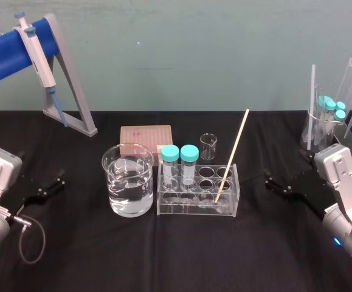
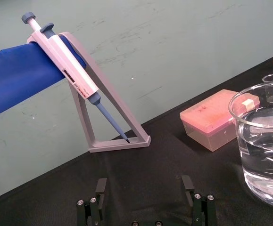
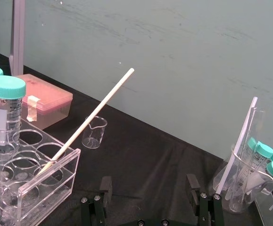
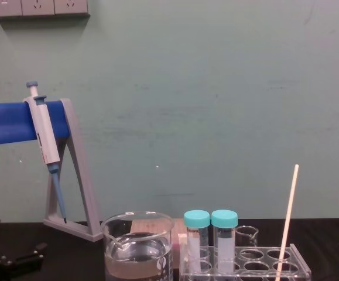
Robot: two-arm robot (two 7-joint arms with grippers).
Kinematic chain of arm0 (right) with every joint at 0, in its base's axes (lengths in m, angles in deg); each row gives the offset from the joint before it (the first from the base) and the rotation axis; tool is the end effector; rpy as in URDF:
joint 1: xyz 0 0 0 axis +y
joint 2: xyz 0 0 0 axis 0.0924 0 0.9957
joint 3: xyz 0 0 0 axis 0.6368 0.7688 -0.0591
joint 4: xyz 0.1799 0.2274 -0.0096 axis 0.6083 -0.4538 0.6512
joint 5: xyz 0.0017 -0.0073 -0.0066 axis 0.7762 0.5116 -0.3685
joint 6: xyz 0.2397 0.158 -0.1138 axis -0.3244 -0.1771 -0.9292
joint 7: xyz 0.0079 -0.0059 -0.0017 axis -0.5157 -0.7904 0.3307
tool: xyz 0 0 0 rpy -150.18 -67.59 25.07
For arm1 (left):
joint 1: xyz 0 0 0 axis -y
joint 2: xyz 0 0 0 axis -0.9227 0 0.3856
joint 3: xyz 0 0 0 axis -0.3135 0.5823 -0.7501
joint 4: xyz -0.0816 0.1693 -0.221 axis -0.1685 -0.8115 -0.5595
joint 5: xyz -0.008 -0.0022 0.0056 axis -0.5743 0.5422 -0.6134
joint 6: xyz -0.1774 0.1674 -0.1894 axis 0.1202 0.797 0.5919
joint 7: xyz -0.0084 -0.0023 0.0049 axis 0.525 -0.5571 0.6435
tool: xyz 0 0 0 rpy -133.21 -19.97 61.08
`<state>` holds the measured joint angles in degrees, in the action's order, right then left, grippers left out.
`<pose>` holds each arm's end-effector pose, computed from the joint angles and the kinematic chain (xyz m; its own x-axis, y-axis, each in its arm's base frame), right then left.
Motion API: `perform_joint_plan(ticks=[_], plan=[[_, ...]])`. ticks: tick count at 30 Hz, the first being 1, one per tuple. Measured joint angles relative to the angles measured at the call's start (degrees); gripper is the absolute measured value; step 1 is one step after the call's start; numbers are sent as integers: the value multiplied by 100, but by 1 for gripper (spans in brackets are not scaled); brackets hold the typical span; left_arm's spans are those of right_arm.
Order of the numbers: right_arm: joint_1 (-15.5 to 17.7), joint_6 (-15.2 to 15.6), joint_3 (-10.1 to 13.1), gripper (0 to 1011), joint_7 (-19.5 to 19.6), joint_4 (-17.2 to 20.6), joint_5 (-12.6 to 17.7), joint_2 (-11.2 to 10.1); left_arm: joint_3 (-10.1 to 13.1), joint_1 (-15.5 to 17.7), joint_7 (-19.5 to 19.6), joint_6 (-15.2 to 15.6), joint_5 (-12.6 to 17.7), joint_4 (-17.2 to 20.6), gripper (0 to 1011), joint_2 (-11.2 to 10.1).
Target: Hold the thermometer with one hand and immerse one end into the beaker, then reinsert it into the test tube rack.
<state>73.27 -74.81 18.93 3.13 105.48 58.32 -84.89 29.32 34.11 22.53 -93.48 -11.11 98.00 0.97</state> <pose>0.3581 -0.0826 -0.3023 0.2925 -0.8802 0.3738 0.9552 0.2875 -0.0705 0.3580 0.0827 -0.3023 0.2923 0.8803 0.3736 -0.9552 0.2874 0.0702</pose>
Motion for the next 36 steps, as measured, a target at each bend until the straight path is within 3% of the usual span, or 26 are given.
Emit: perform_joint_plan(ticks=[13,20,24,27,28,30,33,36], plan=[[0,0,1,1002,0,0,0,0,0,0,0,0,0,0,1004,0],[215,-160,318,1002,-474,198,517,-59,0,0,0,0,0,0,1004,0],[460,-82,623,1002,-801,524,1144,-103,0,0,0,0,0,0,1004,0],[670,83,1005,1002,-1273,786,2029,-81,0,0,0,0,0,0,1004,0],[696,120,1072,1002,-1369,811,2194,-66,0,0,0,0,0,0,1004,0],[718,215,1184,1002,-1589,826,2529,-23,0,0,0,0,0,-1,1004,0],[636,534,1398,1002,-2086,668,3280,155,0,0,0,0,0,-1,1004,0],[467,824,1494,1002,-2312,430,3700,320,0,0,0,0,0,0,1004,0]])
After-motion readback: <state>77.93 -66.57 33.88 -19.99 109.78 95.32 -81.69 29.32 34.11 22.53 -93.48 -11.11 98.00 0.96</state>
